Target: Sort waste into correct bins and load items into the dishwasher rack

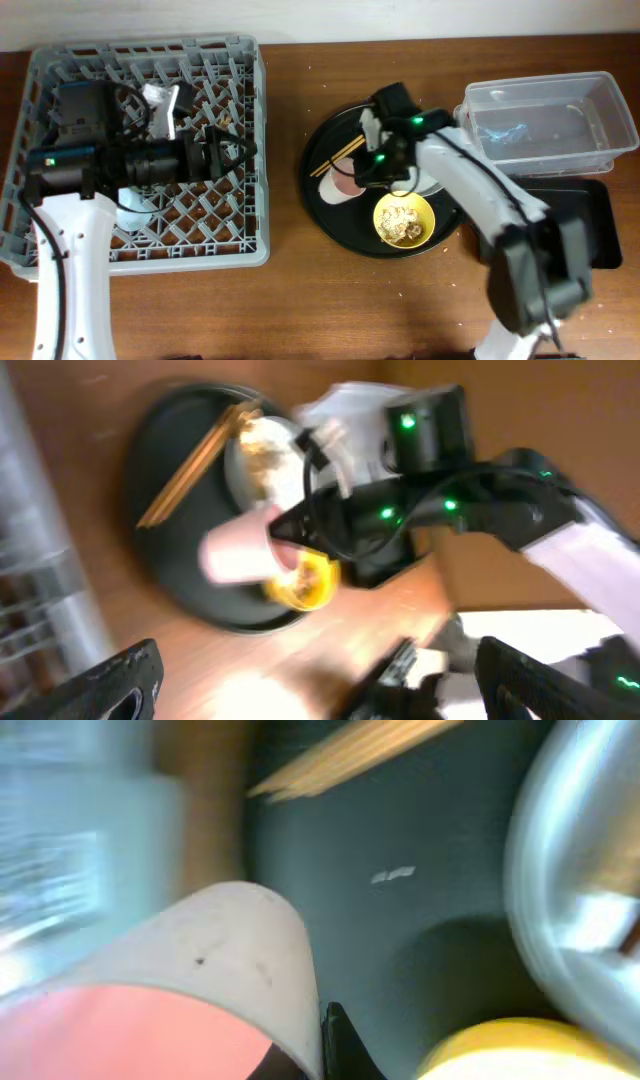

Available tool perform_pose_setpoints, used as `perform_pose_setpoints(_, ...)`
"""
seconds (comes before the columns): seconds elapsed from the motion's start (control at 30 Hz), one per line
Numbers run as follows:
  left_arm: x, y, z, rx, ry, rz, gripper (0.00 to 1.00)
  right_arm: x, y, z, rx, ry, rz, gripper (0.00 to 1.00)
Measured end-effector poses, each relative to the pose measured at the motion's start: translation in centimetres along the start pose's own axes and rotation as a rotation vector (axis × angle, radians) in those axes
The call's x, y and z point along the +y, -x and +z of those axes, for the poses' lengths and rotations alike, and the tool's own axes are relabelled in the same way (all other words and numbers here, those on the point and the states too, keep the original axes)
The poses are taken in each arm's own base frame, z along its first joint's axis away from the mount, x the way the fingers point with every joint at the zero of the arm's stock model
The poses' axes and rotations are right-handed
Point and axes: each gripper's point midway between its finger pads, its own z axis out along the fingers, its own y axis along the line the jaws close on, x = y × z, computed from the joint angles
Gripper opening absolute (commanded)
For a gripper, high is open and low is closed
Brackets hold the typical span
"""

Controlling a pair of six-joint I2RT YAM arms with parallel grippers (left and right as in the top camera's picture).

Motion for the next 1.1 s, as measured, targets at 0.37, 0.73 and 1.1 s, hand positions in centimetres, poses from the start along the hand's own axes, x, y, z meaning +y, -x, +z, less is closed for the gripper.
perform_pose_setpoints(0.37,-11.9,-4.3,3.8,0.196,-0.466,0.184,0.82,17.9,-2.1,-18.5,-0.36,0.848,-0.673,0.04)
perform_pose_setpoints(0.73,-8.3,-4.7,5.4,0.211,-0.215,0.156,0.65,14.2,-0.2,-16.6,-0.337,0.65,-0.443,0.53)
perform_pose_setpoints(1.1,14.2,-3.8,-6.7,0.024,0.98,-0.302,0.66,4.1,-3.2,-14.2,-0.187,0.174,-0.05,0.52)
